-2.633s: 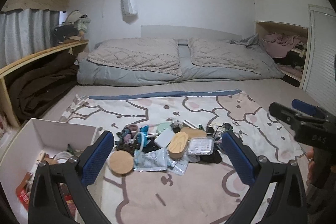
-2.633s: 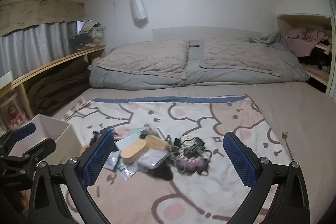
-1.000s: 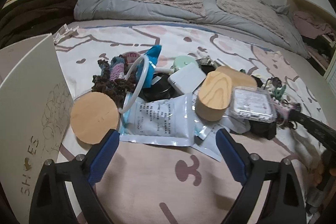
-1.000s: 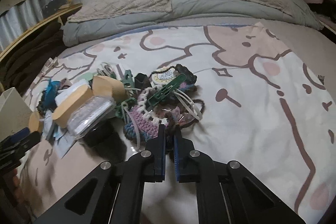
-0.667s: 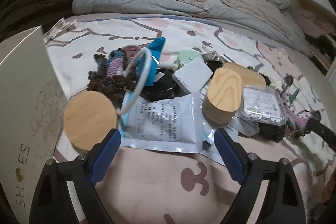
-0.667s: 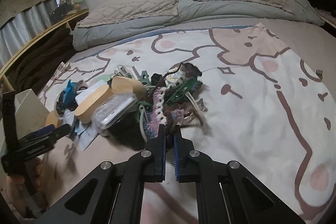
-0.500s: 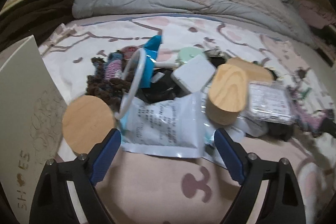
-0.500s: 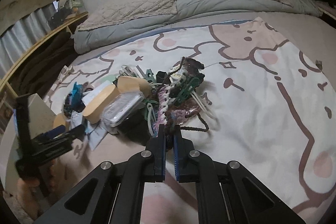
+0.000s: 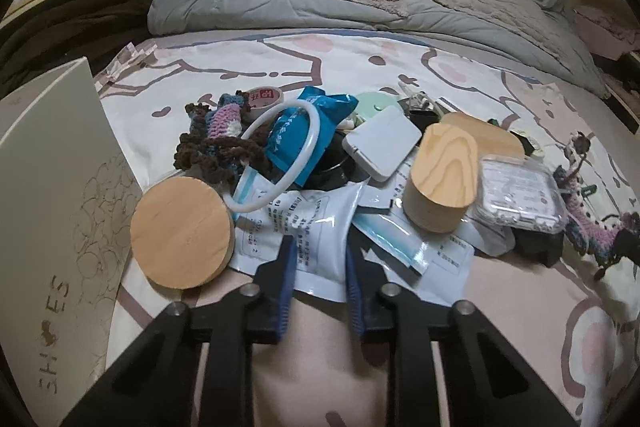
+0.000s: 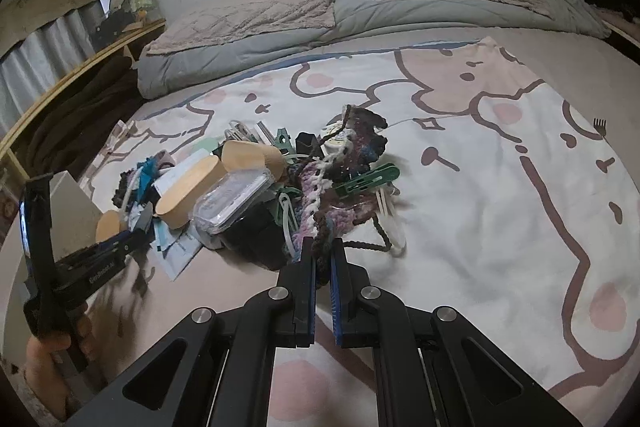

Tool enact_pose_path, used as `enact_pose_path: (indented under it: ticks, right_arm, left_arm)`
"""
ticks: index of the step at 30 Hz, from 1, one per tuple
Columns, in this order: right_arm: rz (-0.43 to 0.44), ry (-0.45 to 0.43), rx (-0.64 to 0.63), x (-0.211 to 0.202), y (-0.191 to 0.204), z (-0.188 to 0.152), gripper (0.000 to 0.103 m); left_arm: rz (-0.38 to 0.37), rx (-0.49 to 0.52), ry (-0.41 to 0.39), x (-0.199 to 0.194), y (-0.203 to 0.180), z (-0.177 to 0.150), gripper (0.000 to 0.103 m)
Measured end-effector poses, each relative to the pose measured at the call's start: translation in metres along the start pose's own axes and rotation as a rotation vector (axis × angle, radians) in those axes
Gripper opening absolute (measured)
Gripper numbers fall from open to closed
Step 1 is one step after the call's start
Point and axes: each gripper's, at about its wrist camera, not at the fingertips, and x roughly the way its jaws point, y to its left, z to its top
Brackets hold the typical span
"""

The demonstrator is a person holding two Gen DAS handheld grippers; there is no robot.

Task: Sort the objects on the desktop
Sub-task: 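Grasp the crocheted strap with the right gripper while the left gripper grasps the white packet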

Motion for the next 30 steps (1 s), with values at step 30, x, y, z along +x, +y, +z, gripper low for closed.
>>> enact_pose_path:
  ticks: [30]
  right_arm:
    - [0.107,-0.173,0.037,-0.087,0.004,-0.025,0.007]
  left_arm:
    - [-0.138,-0.064,-0.066,-0.122,0.011,-0.067,0.011]
